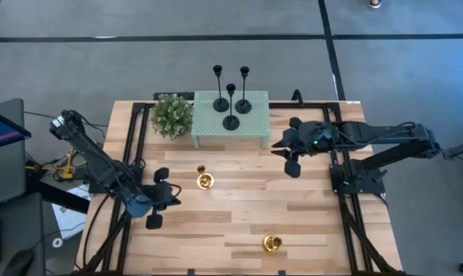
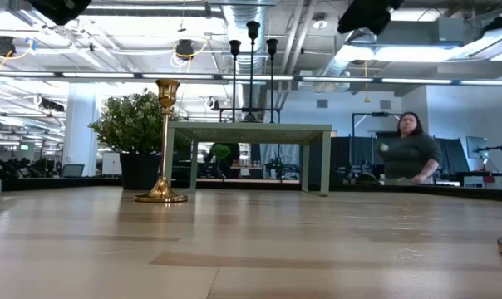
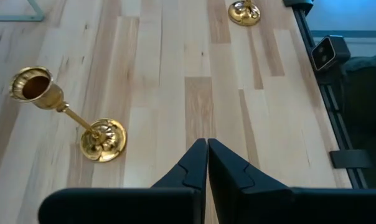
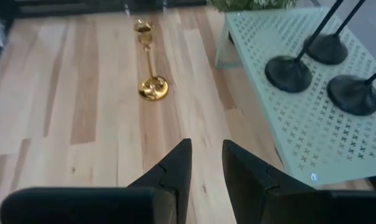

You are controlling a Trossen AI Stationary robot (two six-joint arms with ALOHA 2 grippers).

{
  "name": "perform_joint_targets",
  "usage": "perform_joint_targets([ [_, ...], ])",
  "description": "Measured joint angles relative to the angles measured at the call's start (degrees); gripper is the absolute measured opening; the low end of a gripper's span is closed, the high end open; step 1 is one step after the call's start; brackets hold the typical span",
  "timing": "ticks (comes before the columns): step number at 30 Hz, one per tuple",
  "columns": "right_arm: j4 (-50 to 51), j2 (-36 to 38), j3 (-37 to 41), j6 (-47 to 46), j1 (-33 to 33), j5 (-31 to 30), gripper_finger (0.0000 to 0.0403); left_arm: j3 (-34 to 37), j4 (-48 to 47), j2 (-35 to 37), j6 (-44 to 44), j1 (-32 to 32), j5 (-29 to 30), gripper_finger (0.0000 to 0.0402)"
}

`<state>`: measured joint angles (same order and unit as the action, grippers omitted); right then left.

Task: Pick & Place candle stick holders
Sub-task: Put the top gold candle holder on the shelf

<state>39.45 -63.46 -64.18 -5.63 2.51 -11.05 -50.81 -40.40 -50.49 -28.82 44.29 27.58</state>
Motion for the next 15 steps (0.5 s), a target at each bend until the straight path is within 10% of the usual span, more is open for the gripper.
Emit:
perform_joint_targets([
  [15, -0.18, -1.91, -0.02, 0.13, -2.66, 0.26, 0.0081, 0.33, 0.64, -9.61, -3.18, -2.33, 5.70, 0.0079],
])
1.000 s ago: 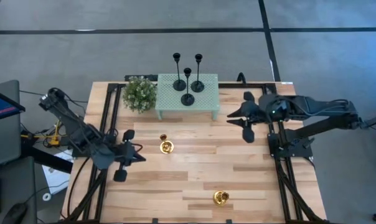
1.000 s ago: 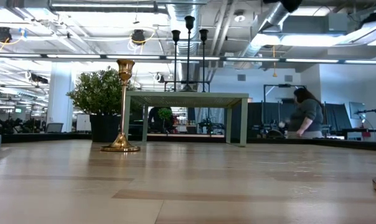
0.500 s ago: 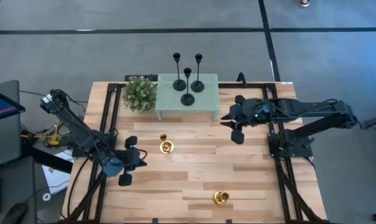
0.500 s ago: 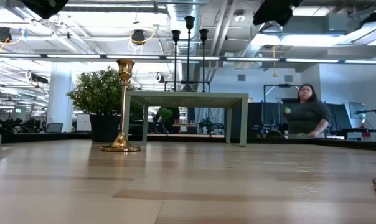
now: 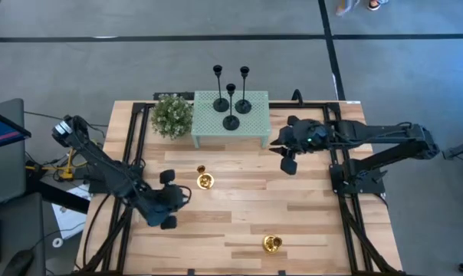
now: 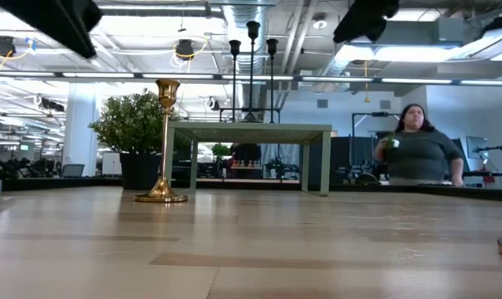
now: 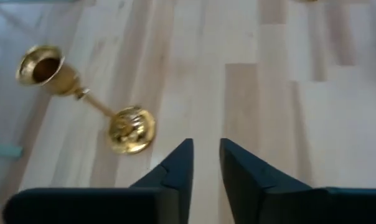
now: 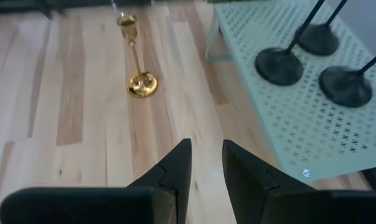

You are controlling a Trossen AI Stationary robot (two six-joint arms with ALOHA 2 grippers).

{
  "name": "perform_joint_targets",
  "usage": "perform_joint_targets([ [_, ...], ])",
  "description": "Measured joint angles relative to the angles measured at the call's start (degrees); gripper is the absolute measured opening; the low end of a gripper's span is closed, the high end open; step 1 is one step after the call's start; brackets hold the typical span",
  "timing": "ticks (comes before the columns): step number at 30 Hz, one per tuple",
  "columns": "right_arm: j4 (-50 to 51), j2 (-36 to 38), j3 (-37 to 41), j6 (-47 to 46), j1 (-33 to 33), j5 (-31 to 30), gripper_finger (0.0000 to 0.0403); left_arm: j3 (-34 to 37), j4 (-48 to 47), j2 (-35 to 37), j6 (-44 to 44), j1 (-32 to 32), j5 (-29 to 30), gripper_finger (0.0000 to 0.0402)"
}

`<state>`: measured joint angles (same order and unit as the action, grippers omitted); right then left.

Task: Pick & Place candle stick holders
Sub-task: Put the top gold candle holder on the shelf

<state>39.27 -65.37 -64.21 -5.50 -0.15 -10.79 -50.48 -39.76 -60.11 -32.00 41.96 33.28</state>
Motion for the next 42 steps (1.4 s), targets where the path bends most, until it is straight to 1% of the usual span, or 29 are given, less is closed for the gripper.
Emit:
perform_joint_targets([
  [6, 0.44, 4.39, -0.02, 0.02, -0.41, -0.02, 0.0081, 4.59, 0.05, -3.54, -2.12, -4.06, 2.82, 0.0138],
  [10, 1.47, 6.94, -0.02, 0.02, -0.39, 0.00, 0.0081, 8.36, 2.68, -4.88, -4.15, -7.19, 4.07, 0.0172],
  [13, 2.34, 8.60, -0.04, -0.01, -0.39, -0.02, 0.0081, 11.29, 10.72, -4.91, -4.25, -9.27, 5.32, 0.0194],
  [17, 3.09, 9.53, -0.04, 0.02, -0.39, -0.02, 0.0081, 14.62, 22.11, -4.91, -2.63, -11.81, 7.51, 0.0212],
  [21, 4.87, 9.60, -0.04, 1.36, -0.39, 0.00, 0.0081, 16.47, 24.21, -4.91, -2.77, -14.25, 10.06, 0.0218],
  [23, 5.86, 9.60, -0.04, 1.36, -0.39, -0.01, 0.0081, 17.02, 25.00, -4.91, -2.77, -15.35, 10.24, 0.0218],
  [25, 6.86, 9.57, -0.04, 1.36, -0.39, 0.00, 0.0081, 18.15, 28.33, -4.91, -2.52, -16.49, 10.25, 0.0218],
  [29, 7.69, 9.56, -0.04, 1.36, -0.37, 0.00, 0.0081, 21.06, 38.64, -4.91, 0.90, -18.03, 10.44, 0.0218],
  [37, 8.73, 9.56, -0.04, 1.38, -0.36, -0.01, 0.0081, 24.55, 46.06, -4.91, 1.76, -18.50, 10.42, 0.0218],
  [42, 8.59, 9.56, -0.04, 1.38, -0.36, -0.02, 0.0081, 27.49, 54.08, -4.91, 2.90, -18.50, 10.38, 0.0218],
])
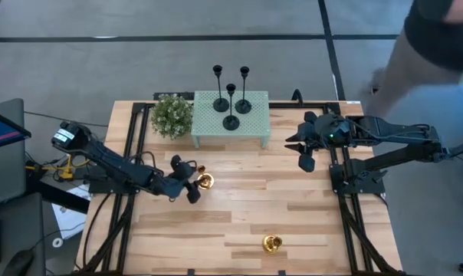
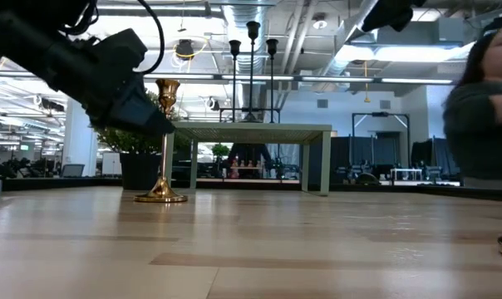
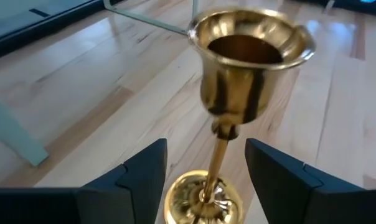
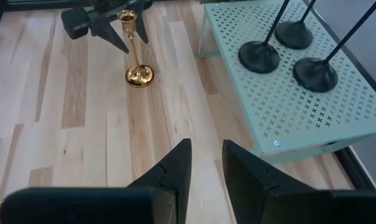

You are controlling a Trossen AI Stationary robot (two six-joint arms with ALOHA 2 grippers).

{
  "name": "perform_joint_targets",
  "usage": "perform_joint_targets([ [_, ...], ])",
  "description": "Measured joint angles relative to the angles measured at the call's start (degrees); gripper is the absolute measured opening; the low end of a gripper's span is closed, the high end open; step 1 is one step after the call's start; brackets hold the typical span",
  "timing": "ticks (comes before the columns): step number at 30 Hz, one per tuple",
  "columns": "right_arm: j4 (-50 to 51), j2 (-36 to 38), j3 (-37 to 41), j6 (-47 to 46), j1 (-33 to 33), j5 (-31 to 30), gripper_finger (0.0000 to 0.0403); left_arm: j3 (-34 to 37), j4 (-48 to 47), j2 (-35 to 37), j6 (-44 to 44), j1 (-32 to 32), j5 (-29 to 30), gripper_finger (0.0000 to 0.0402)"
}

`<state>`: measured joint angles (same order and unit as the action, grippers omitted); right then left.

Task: Pick & Place candle stick holders
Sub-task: Put the top gold candle holder on the shelf

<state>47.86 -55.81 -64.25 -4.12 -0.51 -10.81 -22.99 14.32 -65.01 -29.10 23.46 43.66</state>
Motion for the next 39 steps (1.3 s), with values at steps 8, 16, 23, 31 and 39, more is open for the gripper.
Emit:
perform_joint_targets([
  [8, -0.31, 0.00, 0.00, -0.26, 0.00, 0.00, 0.0081, 3.24, 5.31, 0.01, 0.37, 0.00, 0.00, 0.0210],
  [16, -0.94, 0.00, 0.00, -0.46, 0.00, -0.02, 0.0081, 4.55, 9.39, 0.02, 0.35, -0.84, -0.04, 0.0169],
  [23, -1.20, 0.00, 0.00, -0.46, 0.00, -0.01, 0.0081, 4.55, 10.05, 0.02, 1.67, -1.73, -1.83, 0.0151],
  [31, -1.20, 0.00, 0.00, -0.48, -0.02, -2.98, 0.0081, 4.55, 10.44, 0.02, 1.87, -1.73, -1.97, 0.0109],
  [39, -1.20, 0.00, 0.00, -0.48, -0.02, -4.27, 0.0081, 4.55, 10.46, 0.02, 2.31, -1.73, -2.41, 0.0049],
])
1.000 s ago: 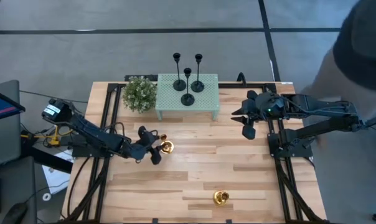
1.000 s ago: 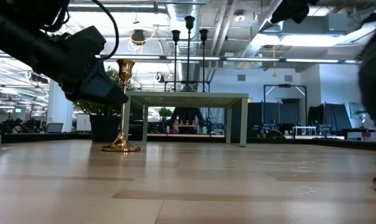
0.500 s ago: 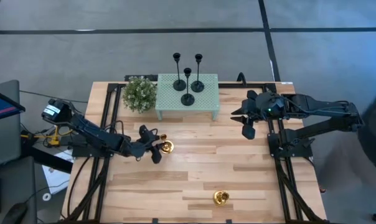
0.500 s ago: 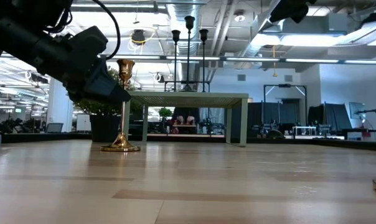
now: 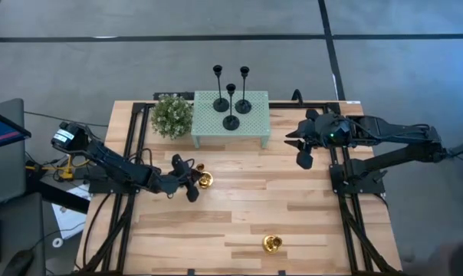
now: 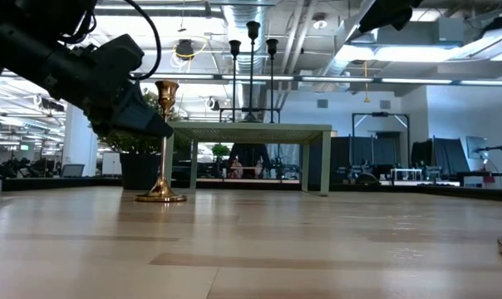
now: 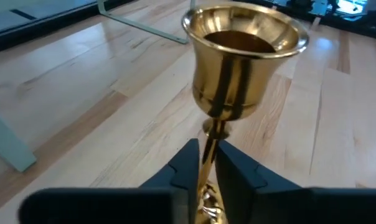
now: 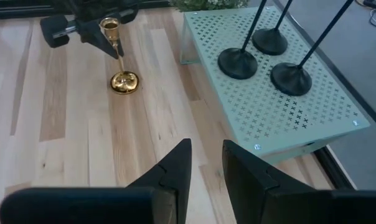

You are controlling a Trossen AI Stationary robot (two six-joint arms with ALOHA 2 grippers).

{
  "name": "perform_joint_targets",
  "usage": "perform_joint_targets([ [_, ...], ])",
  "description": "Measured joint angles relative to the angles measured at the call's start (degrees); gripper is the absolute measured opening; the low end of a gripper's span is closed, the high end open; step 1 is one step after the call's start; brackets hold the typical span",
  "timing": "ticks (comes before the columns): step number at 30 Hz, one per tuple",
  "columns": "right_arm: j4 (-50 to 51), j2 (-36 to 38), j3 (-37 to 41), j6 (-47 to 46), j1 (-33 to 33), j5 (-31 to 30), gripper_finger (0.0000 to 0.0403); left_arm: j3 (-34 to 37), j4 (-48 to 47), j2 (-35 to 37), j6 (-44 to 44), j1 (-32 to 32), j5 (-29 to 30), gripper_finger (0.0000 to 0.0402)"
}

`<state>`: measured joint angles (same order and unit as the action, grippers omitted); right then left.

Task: Pick & Place candle stick holders
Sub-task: Put the top gold candle holder on the shelf

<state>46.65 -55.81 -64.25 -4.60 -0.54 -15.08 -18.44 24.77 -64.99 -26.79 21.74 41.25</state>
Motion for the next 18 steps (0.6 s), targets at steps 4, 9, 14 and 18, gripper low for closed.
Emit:
perform_joint_targets([
  [4, 0.00, 0.00, 0.00, 0.02, 0.00, -0.01, 0.0081, -0.02, 0.52, 0.02, 0.13, 0.08, -1.96, 0.0014],
  [9, 0.00, 0.00, 0.00, 0.02, 0.00, -0.01, 0.0081, -0.15, 1.39, 0.04, -0.02, 1.05, -3.43, 0.0015],
  [14, 0.02, 0.00, 0.00, 0.02, 0.00, -0.01, 0.0081, -3.81, 0.90, 0.00, -0.18, 2.74, -5.30, 0.0013],
  [18, 0.02, 0.00, 0.00, 0.02, 0.02, -0.01, 0.0081, -9.18, -3.79, 0.43, 3.96, 2.65, -7.33, 0.0013],
])
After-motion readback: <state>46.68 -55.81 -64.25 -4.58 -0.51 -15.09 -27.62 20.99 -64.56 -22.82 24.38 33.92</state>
